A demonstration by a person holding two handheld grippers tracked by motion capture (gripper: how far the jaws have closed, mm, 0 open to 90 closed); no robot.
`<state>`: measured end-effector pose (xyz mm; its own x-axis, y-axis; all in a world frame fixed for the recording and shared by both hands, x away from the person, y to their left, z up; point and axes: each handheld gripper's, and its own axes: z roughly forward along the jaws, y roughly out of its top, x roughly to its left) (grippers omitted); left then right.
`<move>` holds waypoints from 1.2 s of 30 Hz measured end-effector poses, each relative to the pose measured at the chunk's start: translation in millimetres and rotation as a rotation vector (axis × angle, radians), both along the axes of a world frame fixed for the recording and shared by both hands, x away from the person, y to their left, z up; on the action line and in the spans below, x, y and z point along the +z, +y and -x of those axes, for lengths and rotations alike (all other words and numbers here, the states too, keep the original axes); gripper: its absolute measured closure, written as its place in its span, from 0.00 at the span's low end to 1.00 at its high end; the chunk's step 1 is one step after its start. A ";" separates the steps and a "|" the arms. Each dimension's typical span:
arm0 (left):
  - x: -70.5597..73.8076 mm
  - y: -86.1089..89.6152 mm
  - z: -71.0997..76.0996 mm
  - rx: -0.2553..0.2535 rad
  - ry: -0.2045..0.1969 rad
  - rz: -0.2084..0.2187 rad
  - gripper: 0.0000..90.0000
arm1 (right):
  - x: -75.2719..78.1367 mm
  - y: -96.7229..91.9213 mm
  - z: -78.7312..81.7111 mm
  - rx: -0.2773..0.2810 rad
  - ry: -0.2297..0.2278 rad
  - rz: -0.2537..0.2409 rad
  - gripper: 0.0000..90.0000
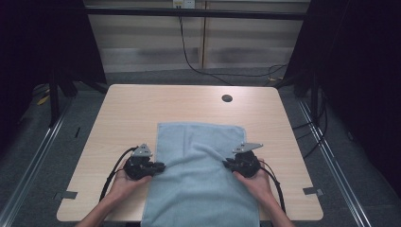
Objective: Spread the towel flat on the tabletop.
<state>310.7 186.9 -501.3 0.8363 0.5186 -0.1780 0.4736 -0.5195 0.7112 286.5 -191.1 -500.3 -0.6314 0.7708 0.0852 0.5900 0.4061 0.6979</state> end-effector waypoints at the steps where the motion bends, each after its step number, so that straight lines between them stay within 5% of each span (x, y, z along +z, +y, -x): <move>1: 0.1 2.5 3.9 -0.005 0.009 0.005 0.91 | 0.6 0.7 3.8 0.007 0.006 0.003 0.91; 14: 2.6 9.0 48.0 -0.066 0.043 0.007 0.92 | 3.6 1.4 60.6 0.088 0.035 -0.014 0.89; 18: 0.8 15.5 51.5 -0.073 0.045 0.028 0.91 | 6.2 4.9 67.0 0.108 0.043 -0.006 0.77; 22: 0.4 13.9 47.4 -0.081 0.049 0.033 0.92 | 17.0 -11.2 51.7 0.047 0.013 -0.118 0.62; 31: 0.1 13.7 45.7 -0.081 0.057 0.040 0.90 | 19.0 -41.6 -13.0 -0.140 -0.087 -0.069 0.47; 36: 0.0 13.4 46.8 -0.082 0.050 0.040 0.90 | 11.7 -49.8 -37.8 -0.198 -0.082 -0.067 0.45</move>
